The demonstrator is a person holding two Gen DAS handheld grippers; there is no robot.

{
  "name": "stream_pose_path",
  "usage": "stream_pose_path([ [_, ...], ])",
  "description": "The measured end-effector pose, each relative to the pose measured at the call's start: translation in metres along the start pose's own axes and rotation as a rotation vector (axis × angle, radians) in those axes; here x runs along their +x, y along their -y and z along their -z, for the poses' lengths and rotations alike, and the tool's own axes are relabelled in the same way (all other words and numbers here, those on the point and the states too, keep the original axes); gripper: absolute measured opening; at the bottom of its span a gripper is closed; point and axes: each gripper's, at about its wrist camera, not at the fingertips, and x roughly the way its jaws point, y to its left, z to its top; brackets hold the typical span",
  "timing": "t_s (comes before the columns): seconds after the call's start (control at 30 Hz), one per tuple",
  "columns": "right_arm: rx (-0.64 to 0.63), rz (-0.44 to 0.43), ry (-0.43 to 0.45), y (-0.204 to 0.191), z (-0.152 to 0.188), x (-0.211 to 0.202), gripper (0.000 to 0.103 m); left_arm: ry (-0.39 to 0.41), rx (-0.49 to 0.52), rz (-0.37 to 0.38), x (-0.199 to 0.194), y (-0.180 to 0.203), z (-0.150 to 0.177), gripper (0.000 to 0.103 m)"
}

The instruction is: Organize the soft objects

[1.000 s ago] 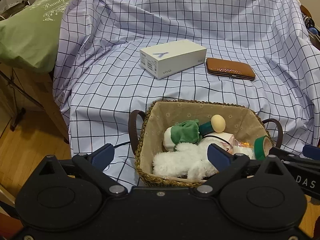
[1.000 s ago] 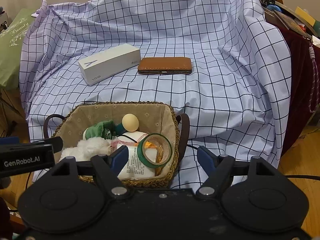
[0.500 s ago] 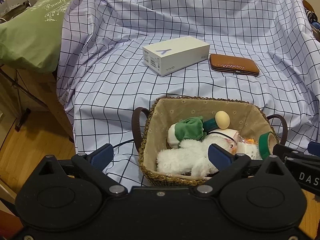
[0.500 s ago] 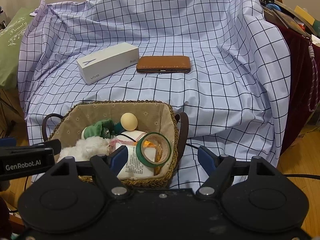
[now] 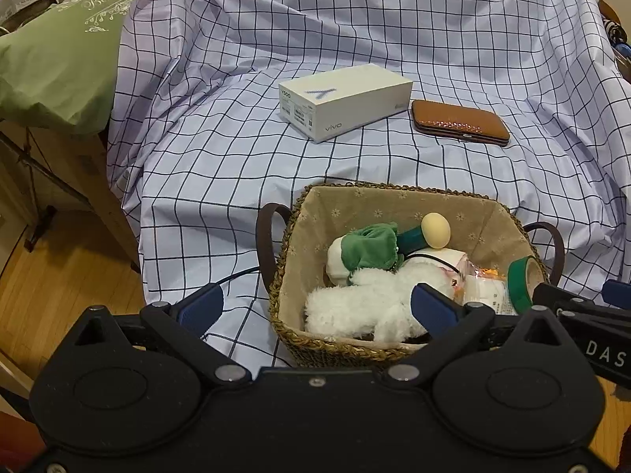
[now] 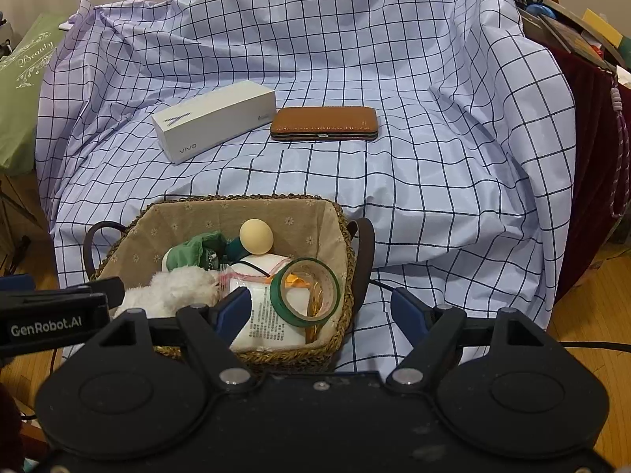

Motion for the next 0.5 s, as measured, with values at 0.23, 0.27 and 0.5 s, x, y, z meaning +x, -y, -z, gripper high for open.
stream_pose_path([
  [0.23, -0.001, -0.004, -0.005, 0.0001, 0.0009, 0.0008, 0.077, -0.004, 0.002, 0.003, 0.0005, -0.0003, 0.0009, 0.099],
  [0.27, -0.002, -0.004, -0.007, -0.0001, 0.0012, 0.0009, 0.077, -0.005, 0.001, 0.004, 0.0003, -0.0004, 0.001, 0.099],
  [0.5, -0.005, -0.005, -0.007, -0.0005, 0.0017, 0.001, 0.077, -0.011, 0.0, 0.006, 0.0015, -0.001, 0.0012, 0.099],
])
